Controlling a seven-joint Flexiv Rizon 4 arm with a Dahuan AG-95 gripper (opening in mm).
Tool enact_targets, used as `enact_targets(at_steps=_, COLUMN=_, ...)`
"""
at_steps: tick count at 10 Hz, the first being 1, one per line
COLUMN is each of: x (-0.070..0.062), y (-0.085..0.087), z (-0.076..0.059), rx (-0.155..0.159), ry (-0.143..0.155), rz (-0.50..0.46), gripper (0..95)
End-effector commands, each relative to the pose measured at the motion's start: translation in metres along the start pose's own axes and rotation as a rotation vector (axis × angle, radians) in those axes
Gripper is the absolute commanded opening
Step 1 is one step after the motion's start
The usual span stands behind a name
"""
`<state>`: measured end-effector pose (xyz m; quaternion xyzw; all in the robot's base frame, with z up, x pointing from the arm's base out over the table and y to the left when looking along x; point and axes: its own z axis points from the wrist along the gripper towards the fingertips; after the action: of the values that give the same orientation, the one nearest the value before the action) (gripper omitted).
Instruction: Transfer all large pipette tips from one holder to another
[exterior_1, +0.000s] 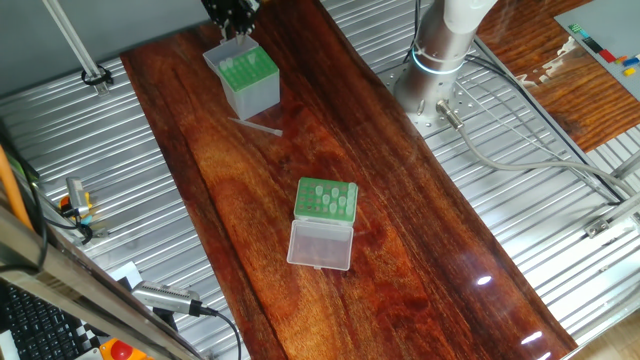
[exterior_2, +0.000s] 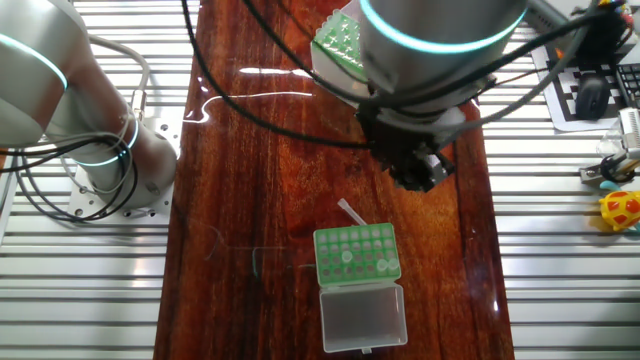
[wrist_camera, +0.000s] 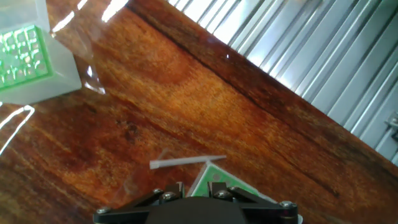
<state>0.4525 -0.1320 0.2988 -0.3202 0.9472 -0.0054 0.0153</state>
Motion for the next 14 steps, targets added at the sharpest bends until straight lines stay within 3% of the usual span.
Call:
enact_targets(at_steps=1, x=0.001, y=0.000, z=0.000, rx=-0.014, ry=0.018, rz=-0.006, gripper=19.0)
enact_targets(at_steps=3, x=0.001, y=0.000, z=0.000, rx=-0.023, ry=0.033, rz=0.012, gripper=19.0)
enact_targets(at_steps=6, x=-0.001, y=0.001, z=0.001, rx=-0.028, ry=0.031, rz=0.012, gripper=19.0)
enact_targets(at_steps=9, x=-0.014, y=0.005, z=0.011, rx=-0.028, ry=0.039, rz=0.012, gripper=19.0)
enact_targets(at_steps=11, x=-0.025, y=0.005, z=0.029, rx=-0.027, ry=0.034, rz=0.000, gripper=19.0)
enact_targets(at_steps=14, x=-0.036, y=0.002, z=0.072, rx=-0.023, ry=0.034, rz=-0.017, gripper=19.0)
